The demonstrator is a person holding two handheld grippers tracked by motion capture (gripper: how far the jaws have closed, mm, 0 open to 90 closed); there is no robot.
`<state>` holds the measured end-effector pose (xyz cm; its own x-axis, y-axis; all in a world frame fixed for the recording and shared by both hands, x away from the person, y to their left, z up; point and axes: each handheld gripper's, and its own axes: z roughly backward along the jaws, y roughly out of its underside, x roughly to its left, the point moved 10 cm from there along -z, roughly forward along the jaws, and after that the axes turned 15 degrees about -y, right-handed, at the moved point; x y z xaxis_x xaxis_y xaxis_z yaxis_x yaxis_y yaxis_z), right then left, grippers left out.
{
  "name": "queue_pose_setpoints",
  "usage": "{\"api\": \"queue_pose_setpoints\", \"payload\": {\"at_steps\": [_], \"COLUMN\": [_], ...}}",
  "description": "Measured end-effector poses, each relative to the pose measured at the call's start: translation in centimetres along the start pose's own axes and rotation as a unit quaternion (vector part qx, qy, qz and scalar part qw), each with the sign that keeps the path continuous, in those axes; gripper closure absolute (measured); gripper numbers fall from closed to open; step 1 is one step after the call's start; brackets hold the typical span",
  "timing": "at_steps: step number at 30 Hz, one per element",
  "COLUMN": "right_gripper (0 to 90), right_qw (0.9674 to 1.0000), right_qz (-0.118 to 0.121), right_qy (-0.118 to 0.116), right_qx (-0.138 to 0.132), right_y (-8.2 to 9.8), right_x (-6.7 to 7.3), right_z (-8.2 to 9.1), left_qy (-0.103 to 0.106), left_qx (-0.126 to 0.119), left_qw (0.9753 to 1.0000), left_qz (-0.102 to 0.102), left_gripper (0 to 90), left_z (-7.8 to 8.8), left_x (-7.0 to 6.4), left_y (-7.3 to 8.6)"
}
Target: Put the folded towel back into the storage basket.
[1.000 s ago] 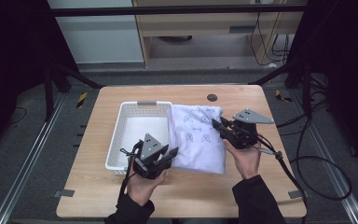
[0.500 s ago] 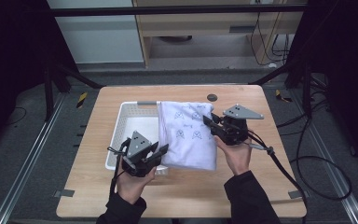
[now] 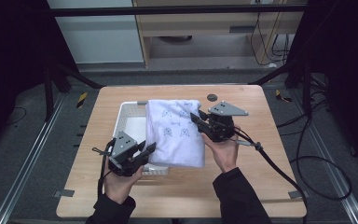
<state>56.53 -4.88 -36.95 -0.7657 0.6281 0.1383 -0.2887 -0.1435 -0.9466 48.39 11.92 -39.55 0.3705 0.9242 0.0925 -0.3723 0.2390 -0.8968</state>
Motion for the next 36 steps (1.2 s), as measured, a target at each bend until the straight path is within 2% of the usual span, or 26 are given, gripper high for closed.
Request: {"api": "queue_pose_setpoints", "payload": {"at_steps": [3, 4, 6, 13, 17, 25, 29, 36], "right_gripper": [74.1, 74.1, 74.1, 74.1, 74.1, 74.1, 74.1, 74.1], "right_qw": [1.0, 0.9999, 0.9998, 0.9999, 0.9995, 0.9993, 0.9996, 0.9996], "right_qz": [0.0, -0.008, -0.011, 0.0, -0.013, -0.018, -0.003, 0.005], "right_qy": [-0.005, -0.014, -0.016, -0.017, -0.028, -0.033, -0.029, -0.029], "right_qx": [0.001, -0.005, -0.005, 0.002, -0.005, -0.007, -0.003, -0.001], "right_y": [0.0, -0.1, 0.0, -0.3, -0.3, -0.1, -0.6, -1.4], "right_x": [0.4, 0.5, 0.5, 0.9, 0.9, 0.7, 1.2, 1.7], "right_z": [-0.8, -1.2, -1.4, -2.7, -3.4, -4.2, -4.7, -5.5], "left_qy": [-0.004, -0.005, -0.006, -0.016, -0.018, -0.022, -0.027, -0.032], "left_qx": [0.001, 0.001, 0.001, 0.003, 0.003, 0.007, 0.005, 0.001], "left_qw": [1.0, 1.0, 0.9999, 0.9998, 0.9996, 0.9995, 0.9993, 0.9989], "left_qz": [0.006, 0.007, 0.011, 0.014, 0.021, 0.021, 0.023, 0.034], "left_gripper": [72.9, 72.9, 72.9, 72.9, 72.9, 72.9, 72.9, 72.9], "left_z": [0.1, 0.1, 0.2, 0.2, 0.3, 0.0, 0.1, 0.4], "left_x": [0.7, 0.9, 1.3, 2.3, 3.1, 3.4, 3.8, 4.9], "left_y": [0.2, 0.3, 0.4, 0.6, 0.7, 0.9, 0.9, 0.7]}}
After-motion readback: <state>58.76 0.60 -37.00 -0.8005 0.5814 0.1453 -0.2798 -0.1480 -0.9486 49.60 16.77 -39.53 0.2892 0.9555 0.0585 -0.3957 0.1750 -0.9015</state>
